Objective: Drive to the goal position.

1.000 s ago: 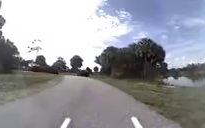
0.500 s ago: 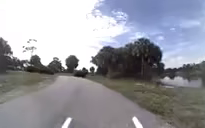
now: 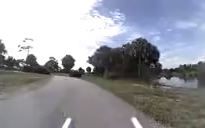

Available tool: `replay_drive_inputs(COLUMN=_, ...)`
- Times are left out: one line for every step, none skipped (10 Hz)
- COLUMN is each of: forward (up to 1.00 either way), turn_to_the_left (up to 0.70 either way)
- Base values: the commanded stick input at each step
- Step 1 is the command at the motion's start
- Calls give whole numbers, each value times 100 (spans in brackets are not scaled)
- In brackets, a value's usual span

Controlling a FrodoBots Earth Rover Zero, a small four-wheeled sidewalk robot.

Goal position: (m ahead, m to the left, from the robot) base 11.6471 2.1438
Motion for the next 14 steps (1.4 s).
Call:
replay_drive_inputs(forward=69, turn_to_the_left=34)
replay_drive_inputs(forward=69, turn_to_the_left=34)
replay_drive_inputs(forward=69, turn_to_the_left=34)
replay_drive_inputs(forward=69, turn_to_the_left=34)
replay_drive_inputs(forward=69, turn_to_the_left=34)
replay_drive_inputs(forward=69, turn_to_the_left=34)
replay_drive_inputs(forward=69, turn_to_the_left=34)
replay_drive_inputs(forward=69, turn_to_the_left=34)
replay_drive_inputs(forward=69, turn_to_the_left=34)
replay_drive_inputs(forward=69, turn_to_the_left=34)
replay_drive_inputs(forward=69, turn_to_the_left=13)
replay_drive_inputs(forward=69, turn_to_the_left=3)
replay_drive_inputs(forward=69, turn_to_the_left=3)
replay_drive_inputs(forward=69, turn_to_the_left=3)
